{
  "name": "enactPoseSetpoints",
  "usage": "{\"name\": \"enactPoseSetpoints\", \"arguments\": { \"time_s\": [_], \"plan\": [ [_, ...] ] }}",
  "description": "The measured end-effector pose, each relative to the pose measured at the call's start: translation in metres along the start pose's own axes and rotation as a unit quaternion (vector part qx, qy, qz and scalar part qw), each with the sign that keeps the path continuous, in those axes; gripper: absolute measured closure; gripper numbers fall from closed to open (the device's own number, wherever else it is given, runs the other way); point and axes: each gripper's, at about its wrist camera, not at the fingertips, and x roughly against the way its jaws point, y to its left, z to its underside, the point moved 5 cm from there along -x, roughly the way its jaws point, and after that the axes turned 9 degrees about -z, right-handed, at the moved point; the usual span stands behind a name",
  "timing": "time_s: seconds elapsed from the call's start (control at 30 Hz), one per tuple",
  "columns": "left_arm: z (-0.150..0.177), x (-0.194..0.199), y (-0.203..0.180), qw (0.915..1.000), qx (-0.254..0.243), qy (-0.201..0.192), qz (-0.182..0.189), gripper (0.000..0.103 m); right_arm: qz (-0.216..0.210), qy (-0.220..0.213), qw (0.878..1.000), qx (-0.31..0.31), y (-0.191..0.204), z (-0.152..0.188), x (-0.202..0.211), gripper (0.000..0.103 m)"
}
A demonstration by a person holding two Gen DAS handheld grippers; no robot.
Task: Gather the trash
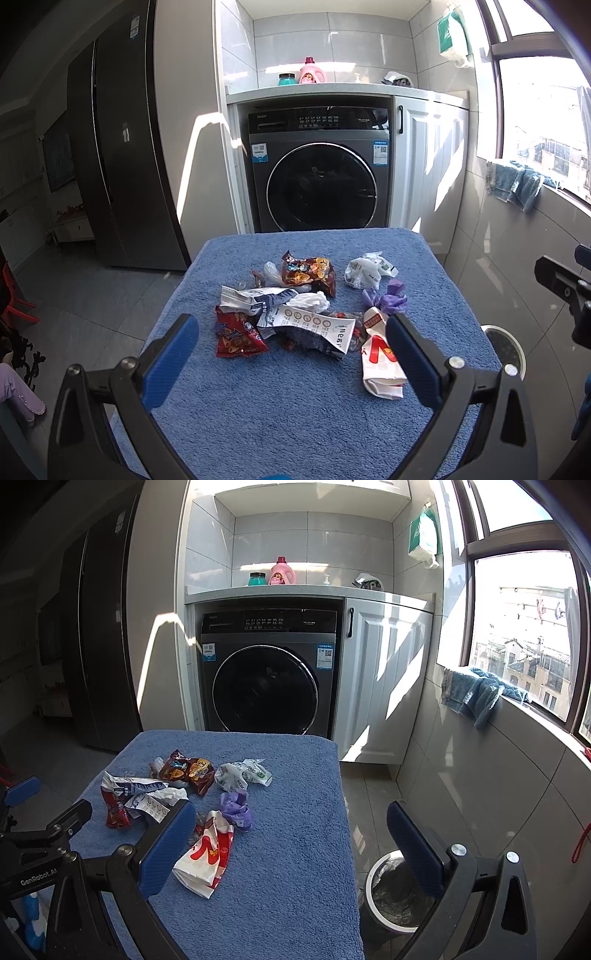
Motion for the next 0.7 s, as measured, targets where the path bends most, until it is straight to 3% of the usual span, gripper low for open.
{"name": "enactPoseSetpoints", "arguments": {
  "time_s": [0.4,0.7],
  "plan": [
    [0.006,-0.006,0.006,0.9997,-0.006,0.007,-0.024,0.001,-0.004,0.006,1.0,0.004,0.006,0.0,-0.006,0.0],
    [0.014,-0.016,0.016,0.9995,0.003,0.021,-0.021,0.001,-0.007,0.014,1.0,0.012,0.014,-0.001,-0.015,0.0]
  ]
}}
